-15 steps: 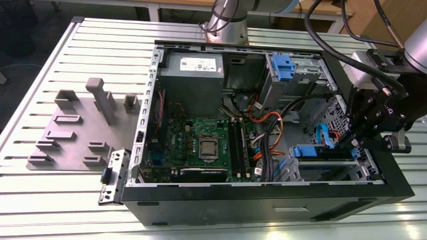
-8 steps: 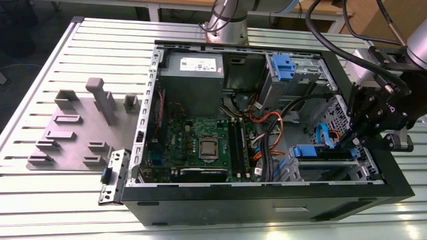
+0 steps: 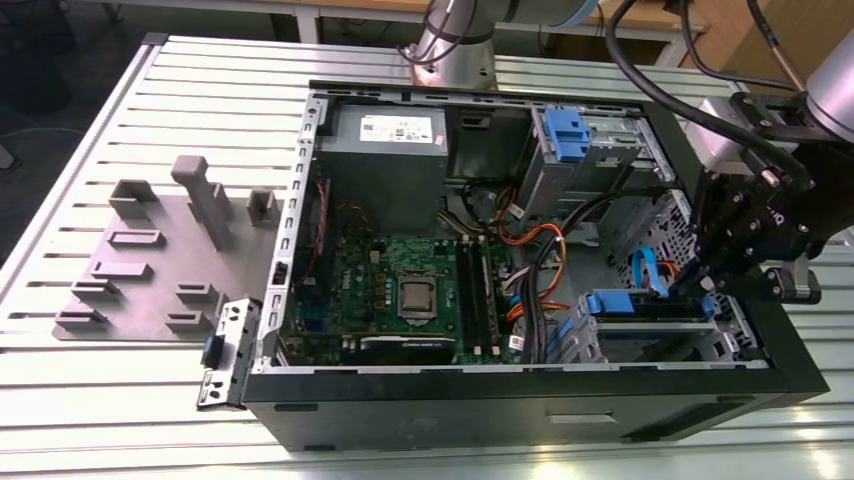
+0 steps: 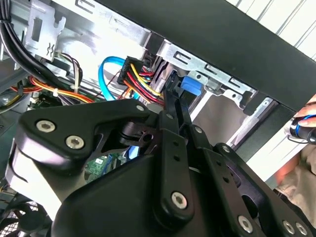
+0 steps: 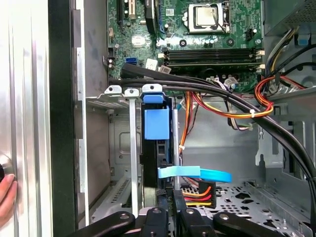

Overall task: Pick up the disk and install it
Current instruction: 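Insert the second disk wire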

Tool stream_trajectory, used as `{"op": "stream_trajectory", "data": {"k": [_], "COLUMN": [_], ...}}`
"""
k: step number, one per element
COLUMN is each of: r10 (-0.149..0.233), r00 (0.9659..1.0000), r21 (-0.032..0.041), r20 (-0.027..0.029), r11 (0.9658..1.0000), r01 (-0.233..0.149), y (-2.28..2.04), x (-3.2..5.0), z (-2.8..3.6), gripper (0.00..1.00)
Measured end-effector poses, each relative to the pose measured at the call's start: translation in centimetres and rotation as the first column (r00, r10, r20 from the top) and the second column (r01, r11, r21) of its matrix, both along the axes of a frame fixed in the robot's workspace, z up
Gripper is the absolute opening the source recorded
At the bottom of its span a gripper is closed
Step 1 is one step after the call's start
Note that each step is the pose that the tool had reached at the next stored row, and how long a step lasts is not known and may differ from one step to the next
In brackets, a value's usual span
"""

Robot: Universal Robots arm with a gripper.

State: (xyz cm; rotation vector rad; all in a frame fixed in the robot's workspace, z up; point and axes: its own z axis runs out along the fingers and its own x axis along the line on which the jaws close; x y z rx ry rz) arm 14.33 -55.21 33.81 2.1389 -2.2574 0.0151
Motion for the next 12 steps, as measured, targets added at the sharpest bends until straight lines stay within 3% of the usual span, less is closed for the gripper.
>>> {"op": "stream_trajectory", "data": {"k": [4, 12], "r10": [-0.001, -0.003], "r00": [1.0000, 1.0000], "r21": [-0.0150, -0.0155], "r20": [0.0000, -0.0001], "r11": [0.9999, 0.9999], "r01": [0.001, 0.003], "y": [-0.05, -0.04], "x": [-0.01, -0.15], "z": [0.00, -0.21], "gripper": [0.16, 0.16]}}
